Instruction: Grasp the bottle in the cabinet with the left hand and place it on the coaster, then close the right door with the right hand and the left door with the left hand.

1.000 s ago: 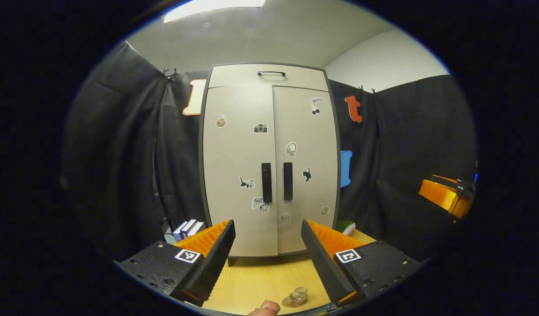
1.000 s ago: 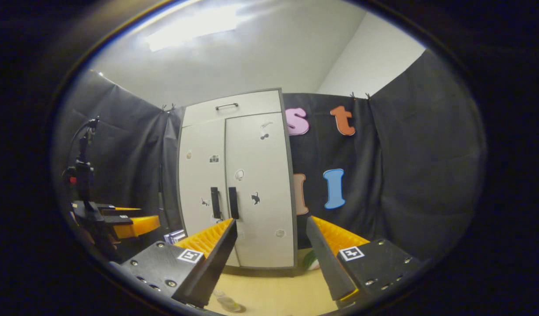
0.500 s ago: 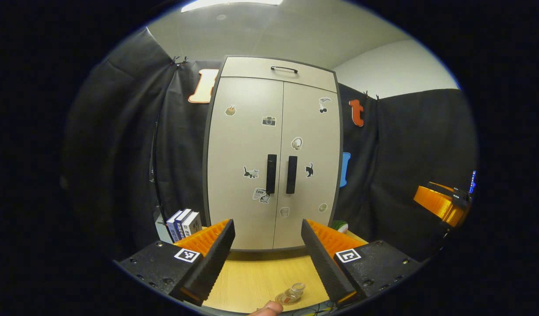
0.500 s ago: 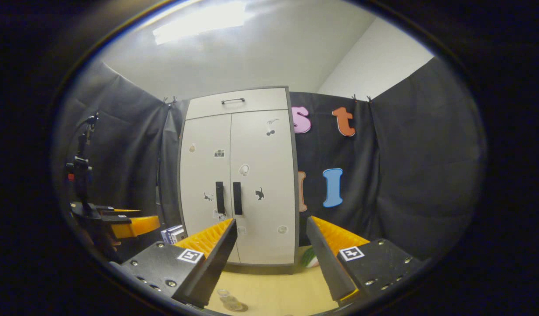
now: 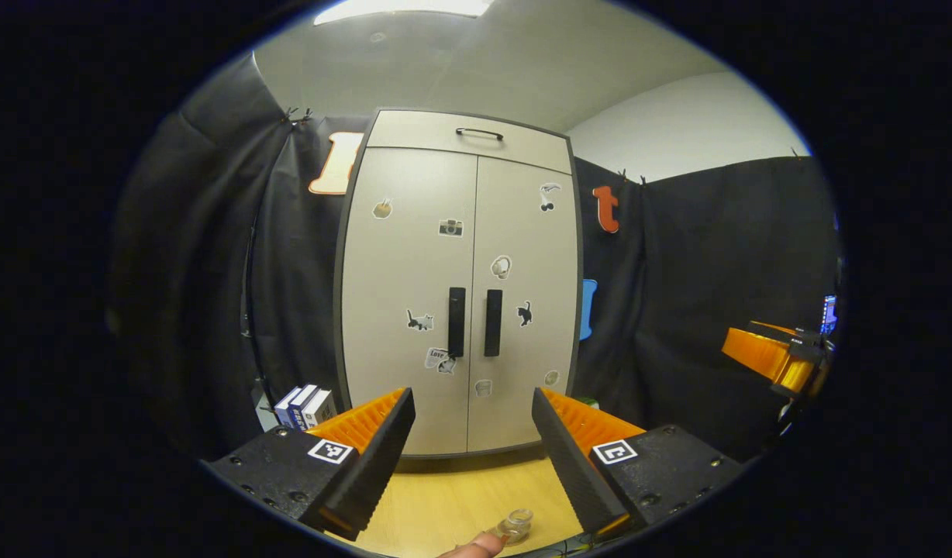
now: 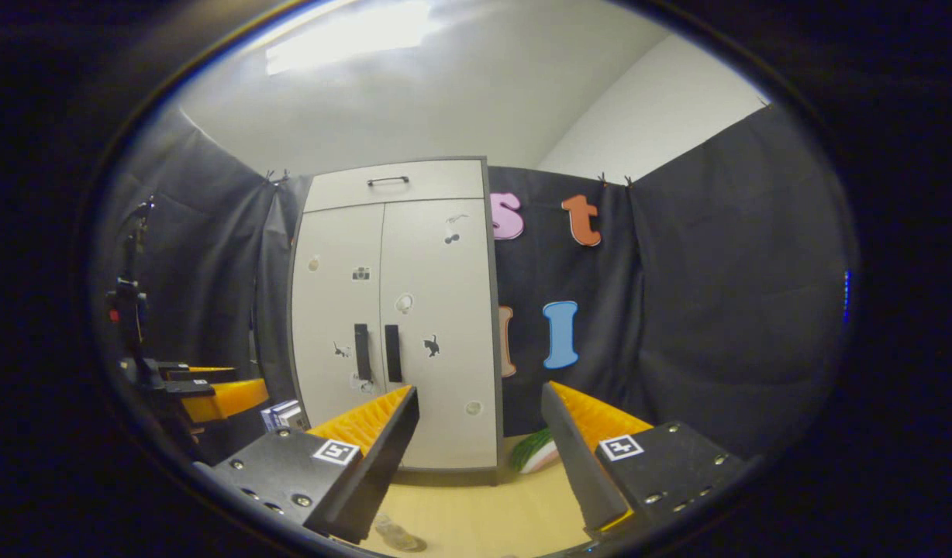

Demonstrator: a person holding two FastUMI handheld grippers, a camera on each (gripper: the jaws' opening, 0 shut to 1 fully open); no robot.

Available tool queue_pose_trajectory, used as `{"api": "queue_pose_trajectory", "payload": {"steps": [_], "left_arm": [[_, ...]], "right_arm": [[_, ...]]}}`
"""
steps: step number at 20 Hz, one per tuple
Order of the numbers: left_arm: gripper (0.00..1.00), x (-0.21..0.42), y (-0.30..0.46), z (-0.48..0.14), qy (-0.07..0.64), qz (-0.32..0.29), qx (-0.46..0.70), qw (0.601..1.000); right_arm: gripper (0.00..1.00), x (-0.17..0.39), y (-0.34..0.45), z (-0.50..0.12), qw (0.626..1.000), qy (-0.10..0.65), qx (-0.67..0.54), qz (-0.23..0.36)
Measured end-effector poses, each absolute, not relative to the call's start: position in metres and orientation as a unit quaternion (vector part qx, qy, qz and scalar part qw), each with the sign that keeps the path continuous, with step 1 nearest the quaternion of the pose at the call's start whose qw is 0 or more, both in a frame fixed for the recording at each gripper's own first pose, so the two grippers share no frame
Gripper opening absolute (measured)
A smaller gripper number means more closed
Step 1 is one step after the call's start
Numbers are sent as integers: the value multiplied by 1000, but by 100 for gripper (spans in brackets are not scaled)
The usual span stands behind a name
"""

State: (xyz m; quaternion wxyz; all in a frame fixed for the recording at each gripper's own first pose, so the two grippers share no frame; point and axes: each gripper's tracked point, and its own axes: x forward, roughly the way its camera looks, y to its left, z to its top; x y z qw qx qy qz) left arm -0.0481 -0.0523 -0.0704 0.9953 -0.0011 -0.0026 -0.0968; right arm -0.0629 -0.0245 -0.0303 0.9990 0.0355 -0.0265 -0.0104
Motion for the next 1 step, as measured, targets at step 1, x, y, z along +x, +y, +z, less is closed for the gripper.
{"api": "queue_pose_trajectory", "payload": {"steps": [1], "left_arm": [[96, -47, -56, -72, 0, -102, 0, 995]], "right_arm": [[96, -64, -27, -30, 999, -27, 39, -9]]}}
